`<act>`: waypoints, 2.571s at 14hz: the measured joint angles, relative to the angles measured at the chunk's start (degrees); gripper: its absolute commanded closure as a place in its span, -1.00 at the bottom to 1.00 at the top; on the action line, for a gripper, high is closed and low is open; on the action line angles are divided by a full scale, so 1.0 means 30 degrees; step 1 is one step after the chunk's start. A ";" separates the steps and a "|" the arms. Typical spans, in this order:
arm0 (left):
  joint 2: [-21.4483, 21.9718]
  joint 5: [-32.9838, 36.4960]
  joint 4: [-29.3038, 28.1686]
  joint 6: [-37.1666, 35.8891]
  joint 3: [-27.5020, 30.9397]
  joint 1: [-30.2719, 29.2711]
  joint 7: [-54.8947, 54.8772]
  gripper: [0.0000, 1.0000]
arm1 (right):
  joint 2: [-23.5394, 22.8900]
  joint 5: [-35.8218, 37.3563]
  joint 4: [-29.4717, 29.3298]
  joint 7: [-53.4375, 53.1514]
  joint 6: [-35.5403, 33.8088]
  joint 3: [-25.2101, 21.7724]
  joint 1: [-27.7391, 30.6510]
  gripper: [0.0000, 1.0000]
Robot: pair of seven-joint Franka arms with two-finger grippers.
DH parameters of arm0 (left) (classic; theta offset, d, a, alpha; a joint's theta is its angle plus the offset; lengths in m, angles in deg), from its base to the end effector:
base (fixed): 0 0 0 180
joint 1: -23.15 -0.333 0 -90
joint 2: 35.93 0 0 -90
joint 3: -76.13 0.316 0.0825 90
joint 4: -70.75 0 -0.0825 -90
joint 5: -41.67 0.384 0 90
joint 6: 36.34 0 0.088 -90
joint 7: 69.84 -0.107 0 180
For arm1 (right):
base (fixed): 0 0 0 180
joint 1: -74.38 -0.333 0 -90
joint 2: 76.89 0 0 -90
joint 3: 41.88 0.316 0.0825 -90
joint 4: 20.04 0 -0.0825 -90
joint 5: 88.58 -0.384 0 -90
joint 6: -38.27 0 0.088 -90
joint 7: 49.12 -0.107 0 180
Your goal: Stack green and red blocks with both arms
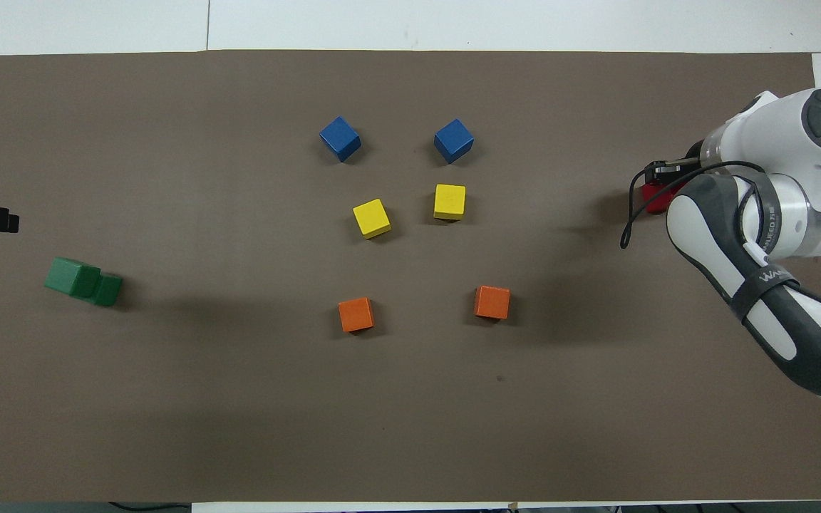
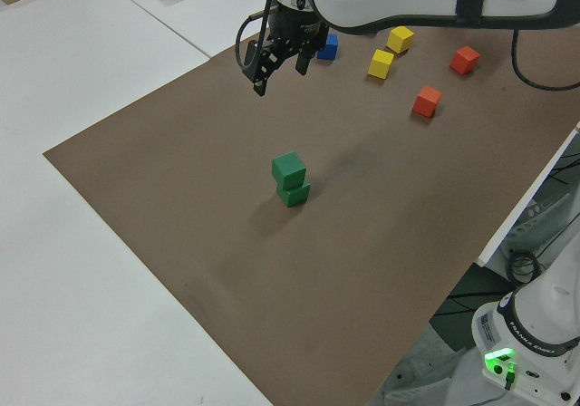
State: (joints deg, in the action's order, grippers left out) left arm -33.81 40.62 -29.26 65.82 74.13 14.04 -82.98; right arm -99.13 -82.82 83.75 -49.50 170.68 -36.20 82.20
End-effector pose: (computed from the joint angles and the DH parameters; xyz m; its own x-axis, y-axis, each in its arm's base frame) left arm 0.5541 0.0672 0.5807 0.9919 -0.1016 0.0763 -0.1019 -0.9948 -0.0005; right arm 0.6537 -0.0315 0.3397 0.9935 0.0125 0.1128 0.0077 -0.9990 0.0432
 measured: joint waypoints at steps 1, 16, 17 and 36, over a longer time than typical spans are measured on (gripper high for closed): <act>0.0015 0.0000 0.0656 -0.0938 -0.0009 0.0101 0.0570 -1.00 | 0.0001 0.0000 0.0001 0.0000 0.0000 0.0000 0.0000 1.00; -0.0015 0.0000 0.2792 -0.5866 0.0169 0.1757 0.3340 -1.00 | 0.0009 0.0000 0.0022 0.0000 0.0072 -0.0009 0.0105 0.70; -0.0035 0.0000 0.2794 -0.5865 0.0194 0.1757 0.3348 -1.00 | 0.0010 0.0000 0.0022 0.0000 0.0072 -0.0009 0.0104 -0.36; -0.0171 -0.0128 0.3232 -0.4936 0.0328 0.2111 0.3707 -1.00 | 0.3942 0.0007 -0.2587 0.0326 -0.8444 0.0165 -0.1045 -1.00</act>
State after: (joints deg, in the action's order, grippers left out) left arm -34.32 40.24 -19.56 51.01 75.12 20.37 -71.86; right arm -87.30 -82.80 75.98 -48.53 145.35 -35.71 79.06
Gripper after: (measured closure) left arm 0.000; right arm 0.000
